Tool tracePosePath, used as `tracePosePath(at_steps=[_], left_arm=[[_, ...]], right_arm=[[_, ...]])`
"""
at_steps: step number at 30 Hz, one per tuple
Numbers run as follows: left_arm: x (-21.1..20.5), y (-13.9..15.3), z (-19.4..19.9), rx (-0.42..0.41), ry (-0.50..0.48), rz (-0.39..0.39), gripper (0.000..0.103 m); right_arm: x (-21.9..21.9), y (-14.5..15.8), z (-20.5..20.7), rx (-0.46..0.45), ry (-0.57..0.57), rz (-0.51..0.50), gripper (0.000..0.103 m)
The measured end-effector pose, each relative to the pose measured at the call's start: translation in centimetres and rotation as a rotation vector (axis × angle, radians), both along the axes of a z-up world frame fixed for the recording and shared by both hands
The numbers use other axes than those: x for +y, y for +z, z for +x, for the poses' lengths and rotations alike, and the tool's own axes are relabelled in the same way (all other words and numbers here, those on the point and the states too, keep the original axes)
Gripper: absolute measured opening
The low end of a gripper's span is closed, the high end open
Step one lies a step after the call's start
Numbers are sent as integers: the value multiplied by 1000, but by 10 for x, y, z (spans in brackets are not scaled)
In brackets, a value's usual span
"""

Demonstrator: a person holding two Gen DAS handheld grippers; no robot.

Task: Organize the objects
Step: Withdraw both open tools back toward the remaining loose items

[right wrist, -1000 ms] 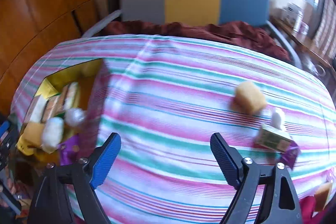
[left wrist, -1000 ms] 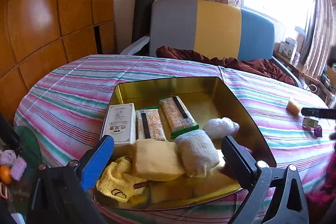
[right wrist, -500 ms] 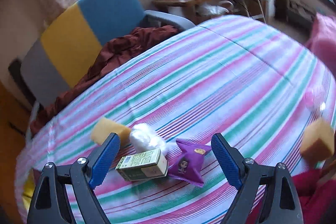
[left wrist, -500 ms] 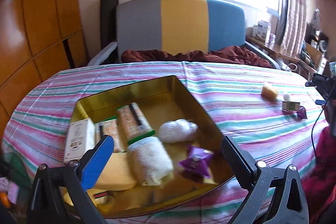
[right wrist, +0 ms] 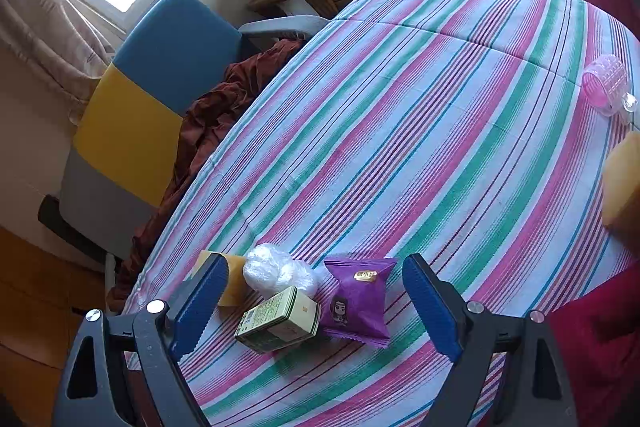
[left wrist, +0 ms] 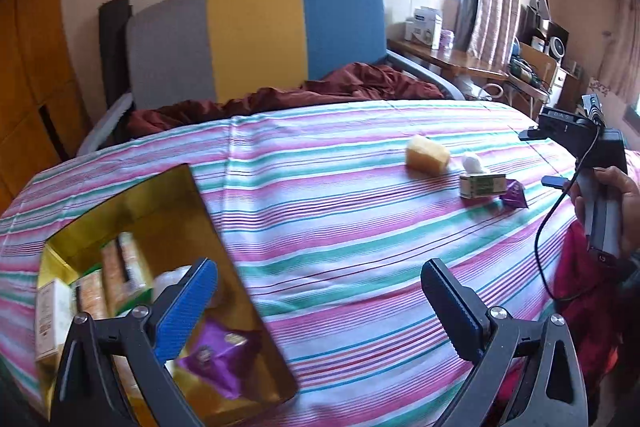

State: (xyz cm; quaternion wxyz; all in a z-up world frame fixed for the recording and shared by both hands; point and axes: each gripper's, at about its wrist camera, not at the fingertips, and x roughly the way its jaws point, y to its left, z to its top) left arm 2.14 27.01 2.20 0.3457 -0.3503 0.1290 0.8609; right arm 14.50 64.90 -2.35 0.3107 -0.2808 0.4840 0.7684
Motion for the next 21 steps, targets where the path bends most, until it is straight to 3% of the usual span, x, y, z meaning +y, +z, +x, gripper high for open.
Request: tracePosePath(at_steps=[9,21], left_arm=[[87,-22,-13,-175,-108,12,102],[211,-36,-22,-260,-243,27,102]], right_arm=[[2,0,7,64,-12,-23,90],[7,2,16,152,-36,-33,90]])
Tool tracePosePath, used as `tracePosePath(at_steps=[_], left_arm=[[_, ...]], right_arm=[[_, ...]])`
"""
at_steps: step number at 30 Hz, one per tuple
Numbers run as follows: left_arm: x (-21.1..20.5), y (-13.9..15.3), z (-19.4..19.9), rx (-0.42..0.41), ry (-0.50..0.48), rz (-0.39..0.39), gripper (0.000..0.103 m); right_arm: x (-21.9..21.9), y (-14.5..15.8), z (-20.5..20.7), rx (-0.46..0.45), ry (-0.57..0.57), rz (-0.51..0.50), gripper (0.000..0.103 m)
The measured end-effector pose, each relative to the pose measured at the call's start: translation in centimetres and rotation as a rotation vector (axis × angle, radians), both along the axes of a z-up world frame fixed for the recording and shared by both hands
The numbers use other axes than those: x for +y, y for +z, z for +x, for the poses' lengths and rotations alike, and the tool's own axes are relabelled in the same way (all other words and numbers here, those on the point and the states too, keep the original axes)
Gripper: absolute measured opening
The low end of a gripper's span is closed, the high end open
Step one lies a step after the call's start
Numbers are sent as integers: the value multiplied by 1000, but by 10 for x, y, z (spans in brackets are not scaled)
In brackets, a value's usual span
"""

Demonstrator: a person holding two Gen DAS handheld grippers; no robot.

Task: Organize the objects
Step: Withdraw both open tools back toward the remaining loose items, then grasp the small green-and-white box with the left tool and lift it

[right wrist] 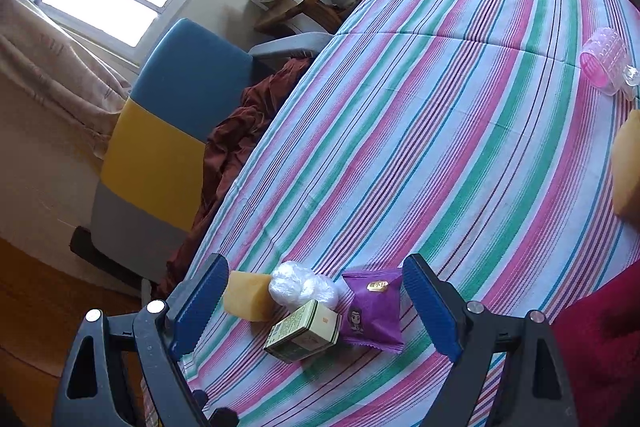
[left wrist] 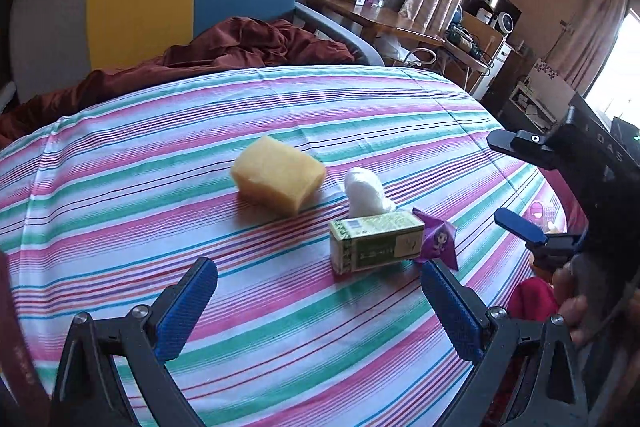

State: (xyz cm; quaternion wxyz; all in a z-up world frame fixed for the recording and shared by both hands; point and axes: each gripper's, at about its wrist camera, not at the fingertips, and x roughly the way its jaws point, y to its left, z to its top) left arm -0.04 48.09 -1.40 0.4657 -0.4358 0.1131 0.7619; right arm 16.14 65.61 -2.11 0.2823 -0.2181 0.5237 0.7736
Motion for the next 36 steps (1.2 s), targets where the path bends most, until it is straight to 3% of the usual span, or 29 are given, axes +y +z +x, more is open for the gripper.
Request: tracePosePath(at_steps=[8,11,12,13,14,21,27,30,32,36], left_arm=[[63,-18,4,-63,-27,-40,103],[79,-30,11,-40,-51,-82,102],[81,-35,11,-34,-56,-97,99],[80,-39,11,-41,-63,-101,82],[76,-43,9,-60,-74,-101,76],[2,-35,-6,-44,22,-15,76],[-72,-31,12,220,107,-52,76],[-99,-39,18,293,134,-66,76],[-111,-55,17,290,148,-95,76],[-119,-64,9,223,166,-62,75]], right_arm=[[1,-1,-2,21,10,-7,91],[1,-2,-3,19,20,-14,91],[1,-3,-3,20,25,-18,91],[1,-3,-3,20,26,-19,91],[1,-3,-3,20,26,-20,91],[-3,-2,-11,-21,61,-2,91],[-8,-4,-22,-87,106,14,90],[-11,-3,-25,-115,116,30,90],[-12,-3,-26,-132,122,41,90],[-16,-3,-33,-168,147,57,90]])
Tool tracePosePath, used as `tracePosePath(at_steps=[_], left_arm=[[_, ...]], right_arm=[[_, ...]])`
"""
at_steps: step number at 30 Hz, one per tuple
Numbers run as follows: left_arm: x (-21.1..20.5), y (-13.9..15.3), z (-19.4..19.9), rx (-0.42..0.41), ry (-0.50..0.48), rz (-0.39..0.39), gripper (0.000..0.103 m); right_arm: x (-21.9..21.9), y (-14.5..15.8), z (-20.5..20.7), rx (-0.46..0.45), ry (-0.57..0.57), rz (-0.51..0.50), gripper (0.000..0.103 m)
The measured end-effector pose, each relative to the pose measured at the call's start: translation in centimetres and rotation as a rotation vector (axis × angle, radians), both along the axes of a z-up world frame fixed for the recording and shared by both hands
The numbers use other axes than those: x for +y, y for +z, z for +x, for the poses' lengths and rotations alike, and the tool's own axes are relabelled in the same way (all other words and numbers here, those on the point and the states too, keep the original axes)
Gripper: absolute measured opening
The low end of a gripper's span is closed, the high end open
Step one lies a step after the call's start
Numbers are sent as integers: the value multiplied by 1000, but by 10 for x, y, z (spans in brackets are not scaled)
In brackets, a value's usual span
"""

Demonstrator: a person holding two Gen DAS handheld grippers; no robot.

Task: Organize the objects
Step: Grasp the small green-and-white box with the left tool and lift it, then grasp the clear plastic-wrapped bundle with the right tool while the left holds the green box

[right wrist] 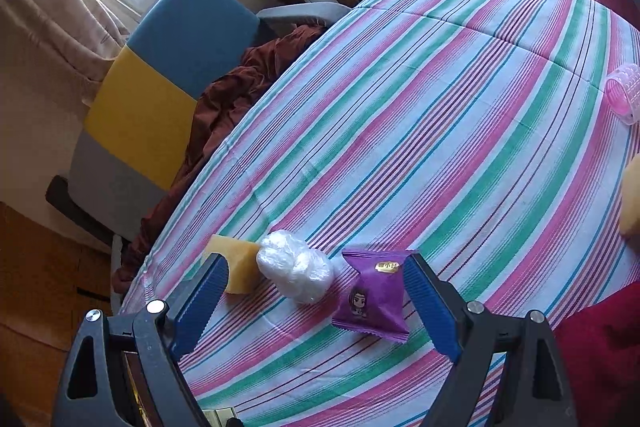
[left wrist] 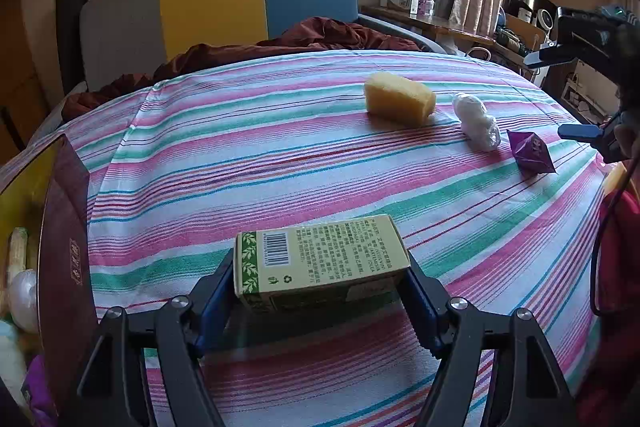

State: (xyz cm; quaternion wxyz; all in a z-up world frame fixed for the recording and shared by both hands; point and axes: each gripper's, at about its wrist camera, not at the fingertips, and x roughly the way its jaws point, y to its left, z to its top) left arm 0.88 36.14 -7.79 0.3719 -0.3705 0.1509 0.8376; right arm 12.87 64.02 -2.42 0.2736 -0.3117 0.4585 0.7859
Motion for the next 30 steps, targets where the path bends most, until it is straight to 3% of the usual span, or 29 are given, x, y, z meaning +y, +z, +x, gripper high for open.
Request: tracePosePath(at_steps=[9,18,21,25,30], left_arm=[[-4,-2,0,-35,-10,37,76],[-7,-2,0,-36,-13,50,76],[-7,-1,0,-37,-13,53,76],[-7,-2,-1,-39,-14,60,76],[-8,-2,-1,-42,-13,69,76]], right_arm=[[-9,3,-7,-26,54,34,90],[-28,4,-29,-69,182,67,89],[-34,1,-39,-121,225,82,87],[-41,-1,-61,-208,282,130,73],[-40,-5,-99,-299,317,234,72]])
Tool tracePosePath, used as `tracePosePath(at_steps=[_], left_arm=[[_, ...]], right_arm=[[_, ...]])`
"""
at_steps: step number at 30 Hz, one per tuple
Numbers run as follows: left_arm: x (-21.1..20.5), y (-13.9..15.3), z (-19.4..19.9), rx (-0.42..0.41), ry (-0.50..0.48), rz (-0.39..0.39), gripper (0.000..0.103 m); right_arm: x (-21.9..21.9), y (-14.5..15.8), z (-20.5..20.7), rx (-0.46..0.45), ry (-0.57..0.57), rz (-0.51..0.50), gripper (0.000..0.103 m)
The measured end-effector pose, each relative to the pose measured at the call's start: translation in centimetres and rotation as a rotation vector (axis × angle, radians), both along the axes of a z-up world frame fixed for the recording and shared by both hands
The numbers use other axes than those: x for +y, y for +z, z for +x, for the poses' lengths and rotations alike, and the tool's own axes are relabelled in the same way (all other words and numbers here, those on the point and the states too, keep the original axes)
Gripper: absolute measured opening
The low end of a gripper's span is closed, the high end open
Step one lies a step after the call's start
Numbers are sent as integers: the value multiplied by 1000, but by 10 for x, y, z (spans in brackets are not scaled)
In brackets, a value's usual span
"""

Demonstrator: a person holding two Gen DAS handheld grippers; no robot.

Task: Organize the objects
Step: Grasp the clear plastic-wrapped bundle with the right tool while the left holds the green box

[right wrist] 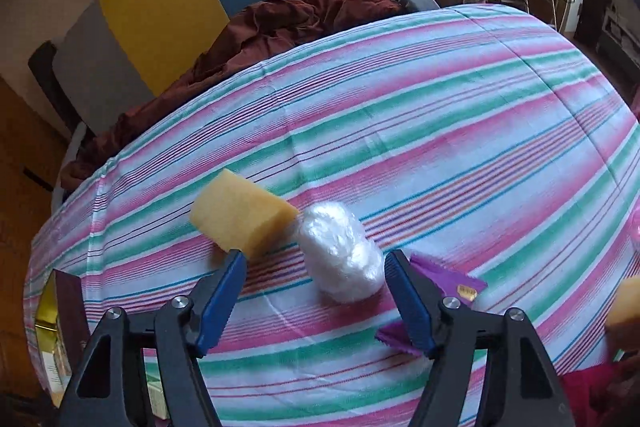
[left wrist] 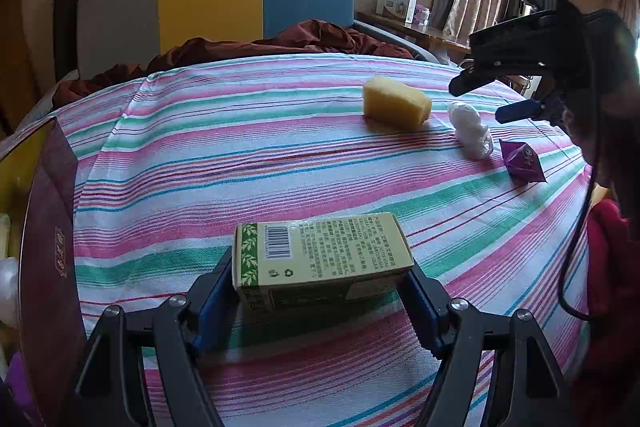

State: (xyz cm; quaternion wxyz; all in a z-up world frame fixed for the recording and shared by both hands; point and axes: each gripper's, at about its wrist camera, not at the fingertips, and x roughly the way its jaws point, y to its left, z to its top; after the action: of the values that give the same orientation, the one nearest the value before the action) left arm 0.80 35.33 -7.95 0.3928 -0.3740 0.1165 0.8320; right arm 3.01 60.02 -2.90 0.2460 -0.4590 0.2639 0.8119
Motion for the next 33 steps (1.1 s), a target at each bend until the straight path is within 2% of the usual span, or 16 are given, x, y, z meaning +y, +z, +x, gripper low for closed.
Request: tracePosePath(at_steps=[1,3,4,5,7,10,13,14,17,23,30,33], left_arm=[[0,0,0,-2,0,2,76],[0,0,0,-3,0,6,76],[0,0,0,-1,0,5,76],[1,0,0,1,1,3,76],[1,0,0,1,1,5,76],[0,0,0,-1,1,8,76],[0,0,0,-3,0,11,76],[0,0,0,-3,0,11,76],[1,0,0,-3,1,9,76],[2,2,2,3,8,-7,75],[-11,14,15,19,22,-31,75],[-17,28,23,64,25,-28,75]], right_arm=[[1,-7,-6,-27,4,14,69],[3,-25,-15,-92,23,-12,53],[1,-32,-18,-131,38,-10,39],[-1,-35,-19,-150,52,9,38],[-8,-30,-17,-121,85,14,37],[-24,-25,-15,-82,160,-36,36],[-47,-32,-13,-85,269,-160,36],[-57,-35,-13,-104,306,-166,37],[-75,-36,-19,-138,382,-87,37],[-83,-37,-23,-162,431,-2,37],[-78,-36,-14,-160,445,11,37],[-73,-37,-10,-152,439,1,37]])
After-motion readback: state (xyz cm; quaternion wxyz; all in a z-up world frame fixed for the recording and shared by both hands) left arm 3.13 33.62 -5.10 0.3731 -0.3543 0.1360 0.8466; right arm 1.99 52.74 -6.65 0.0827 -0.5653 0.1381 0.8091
